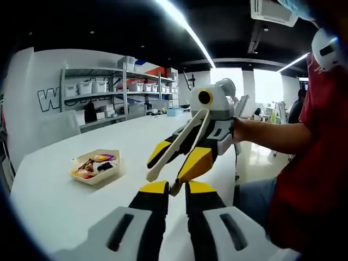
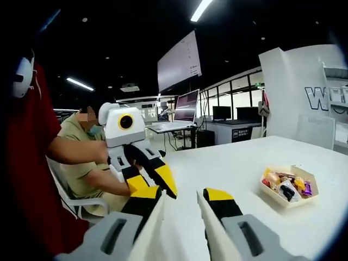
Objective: Place the target food into the container with the food tongs after gripping and lifting it, then release it inside without dropping or visibly crushing the food.
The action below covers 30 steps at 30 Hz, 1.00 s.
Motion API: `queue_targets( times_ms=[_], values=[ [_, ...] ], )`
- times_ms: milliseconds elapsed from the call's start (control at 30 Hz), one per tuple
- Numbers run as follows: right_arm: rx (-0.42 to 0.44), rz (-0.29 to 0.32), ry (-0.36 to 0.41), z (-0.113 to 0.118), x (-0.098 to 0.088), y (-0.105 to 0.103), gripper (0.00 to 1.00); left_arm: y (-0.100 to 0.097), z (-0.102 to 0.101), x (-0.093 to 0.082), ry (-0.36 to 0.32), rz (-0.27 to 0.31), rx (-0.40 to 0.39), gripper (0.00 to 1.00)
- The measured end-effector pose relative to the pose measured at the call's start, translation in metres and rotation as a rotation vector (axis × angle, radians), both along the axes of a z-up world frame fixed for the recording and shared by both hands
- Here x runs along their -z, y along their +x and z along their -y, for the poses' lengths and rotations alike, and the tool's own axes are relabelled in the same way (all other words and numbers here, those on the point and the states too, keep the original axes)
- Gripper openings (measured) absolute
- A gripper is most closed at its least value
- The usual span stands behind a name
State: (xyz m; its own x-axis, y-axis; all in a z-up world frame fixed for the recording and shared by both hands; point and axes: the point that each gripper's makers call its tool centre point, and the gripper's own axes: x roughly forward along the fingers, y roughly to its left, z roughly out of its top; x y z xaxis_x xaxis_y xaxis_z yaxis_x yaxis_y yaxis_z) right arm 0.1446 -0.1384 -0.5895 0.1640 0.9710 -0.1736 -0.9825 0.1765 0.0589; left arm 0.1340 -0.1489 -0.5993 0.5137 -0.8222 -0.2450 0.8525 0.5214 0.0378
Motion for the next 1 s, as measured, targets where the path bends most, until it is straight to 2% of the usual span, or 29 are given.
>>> queue_targets(
  times_ms=[33, 100, 200, 367, 600, 700, 767, 800, 900, 1000],
  values=[
    [-0.004, -0.008, 0.002, 0.000, 0.000, -0.001, 0.25, 0.001, -0.001, 0.001, 0.013, 0.009, 0.001, 0.08],
    [-0.001, 0.004, -0.008, 0.000, 0.002, 0.001, 0.25, 0.003, -0.001, 0.006, 0.011, -0.039, -0.009, 0.07],
    [-0.001, -0.011, -0.013, 0.000, 0.006, 0.001, 0.26, 0.002, -0.001, 0.008, 0.034, -0.015, 0.007, 0.07],
    [-0.003, -0.035, -0.026, 0.002, 0.012, 0.000, 0.26, 0.001, -0.001, 0.010, 0.042, -0.023, 0.010, 0.06],
    [0.021, -0.062, -0.096, 0.015, 0.038, 0.006, 0.28, 0.005, -0.005, 0.036, 0.098, -0.060, 0.009, 0.04],
    [0.030, -0.061, -0.101, 0.021, 0.043, 0.009, 0.25, 0.007, -0.006, 0.041, 0.108, -0.069, 0.006, 0.03],
    [0.043, -0.076, -0.118, 0.027, 0.048, 0.012, 0.21, 0.008, -0.007, 0.044, 0.109, -0.089, -0.007, 0.02],
    [0.048, -0.078, -0.122, 0.028, 0.050, 0.012, 0.17, 0.007, -0.007, 0.046, 0.117, -0.081, 0.000, 0.02],
    [0.051, -0.031, -0.171, 0.033, 0.061, 0.016, 0.09, 0.007, -0.008, 0.050, 0.140, -0.078, 0.008, 0.01],
    [0.063, -0.071, -0.169, 0.033, 0.066, 0.016, 0.08, 0.007, -0.009, 0.054, 0.167, -0.066, 0.025, 0.01]
  ],
)
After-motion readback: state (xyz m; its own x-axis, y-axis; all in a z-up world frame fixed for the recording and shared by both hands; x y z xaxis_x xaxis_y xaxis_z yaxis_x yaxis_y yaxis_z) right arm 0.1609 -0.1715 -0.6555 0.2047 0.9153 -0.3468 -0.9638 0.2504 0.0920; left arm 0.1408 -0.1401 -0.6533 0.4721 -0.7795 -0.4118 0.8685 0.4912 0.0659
